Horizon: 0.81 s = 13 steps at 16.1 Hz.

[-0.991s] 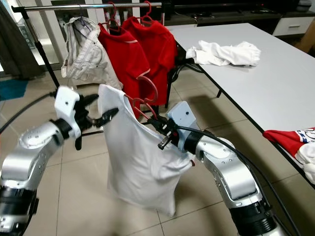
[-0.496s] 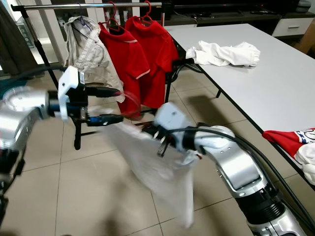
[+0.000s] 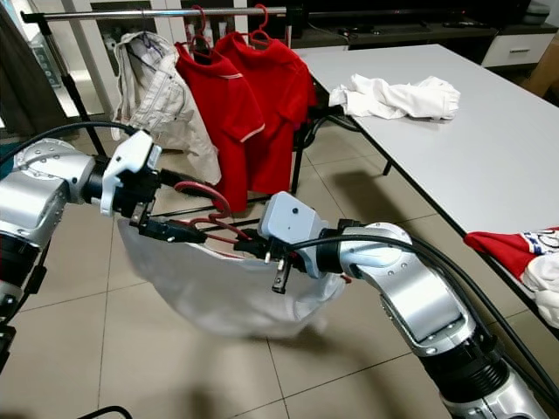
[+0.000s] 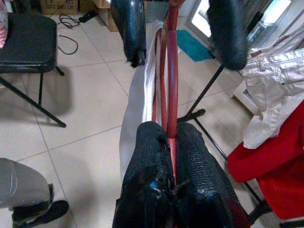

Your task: Hang hanger

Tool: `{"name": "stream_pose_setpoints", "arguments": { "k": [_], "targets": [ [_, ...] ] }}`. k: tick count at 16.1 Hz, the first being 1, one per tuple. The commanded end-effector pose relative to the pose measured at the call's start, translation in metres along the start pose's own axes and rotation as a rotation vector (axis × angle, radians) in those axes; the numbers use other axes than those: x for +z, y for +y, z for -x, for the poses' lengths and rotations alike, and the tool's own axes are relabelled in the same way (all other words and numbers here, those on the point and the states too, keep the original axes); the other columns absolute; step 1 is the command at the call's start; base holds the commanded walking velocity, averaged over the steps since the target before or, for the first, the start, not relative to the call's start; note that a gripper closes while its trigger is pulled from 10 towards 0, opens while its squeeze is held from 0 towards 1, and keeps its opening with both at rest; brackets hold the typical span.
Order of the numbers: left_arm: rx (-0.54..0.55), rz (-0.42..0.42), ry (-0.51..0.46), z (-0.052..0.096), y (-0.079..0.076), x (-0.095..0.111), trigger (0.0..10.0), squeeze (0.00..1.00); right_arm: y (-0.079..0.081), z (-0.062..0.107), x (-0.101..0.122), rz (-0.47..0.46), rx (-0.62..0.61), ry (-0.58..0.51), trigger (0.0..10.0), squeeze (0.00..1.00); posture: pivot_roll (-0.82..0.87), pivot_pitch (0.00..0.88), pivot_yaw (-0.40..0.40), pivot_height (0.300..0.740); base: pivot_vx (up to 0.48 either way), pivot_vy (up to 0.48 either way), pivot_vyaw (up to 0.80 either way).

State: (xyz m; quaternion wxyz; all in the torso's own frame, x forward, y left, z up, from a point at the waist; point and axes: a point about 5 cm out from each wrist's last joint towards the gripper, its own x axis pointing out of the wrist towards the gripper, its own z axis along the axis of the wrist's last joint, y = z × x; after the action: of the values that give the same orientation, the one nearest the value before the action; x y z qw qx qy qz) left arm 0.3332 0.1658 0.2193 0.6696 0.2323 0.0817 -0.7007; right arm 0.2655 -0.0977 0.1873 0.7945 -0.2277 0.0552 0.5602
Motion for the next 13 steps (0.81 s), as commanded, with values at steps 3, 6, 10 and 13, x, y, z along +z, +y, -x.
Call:
{"name": "stream_pose_setpoints", "arguments": {
  "k": [3,6,10,13],
  "targets": [
    [-0.027,-0.06,0.044,-0.003,0.001,0.0,0.0,0.0,0.0,-0.001,0.008,0.034,0.019,-0.007,10.0,0.0,-0.14,0.0,0.024,0.74,0.0,0.0,0.0],
    [-0.062,-0.031,0.074,-0.001,-0.001,-0.003,0.0,0.0,0.0,-0.002,0.008,0.035,0.026,-0.008,10.0,0.0,-0.13,0.0,0.019,0.74,0.0,0.0,0.0],
    [-0.041,-0.024,0.119,0.001,0.001,-0.01,0.0,0.0,-0.001,-0.002,0.008,0.039,0.029,-0.008,10.0,0.0,-0.14,0.0,0.02,0.74,0.0,0.0,0.0],
    [-0.034,-0.012,0.134,0.0,0.002,-0.012,0.0,0.0,-0.002,-0.003,0.008,0.038,0.03,-0.01,10.0,0.0,-0.14,0.0,0.02,0.74,0.0,0.0,0.0]
  ]
}}
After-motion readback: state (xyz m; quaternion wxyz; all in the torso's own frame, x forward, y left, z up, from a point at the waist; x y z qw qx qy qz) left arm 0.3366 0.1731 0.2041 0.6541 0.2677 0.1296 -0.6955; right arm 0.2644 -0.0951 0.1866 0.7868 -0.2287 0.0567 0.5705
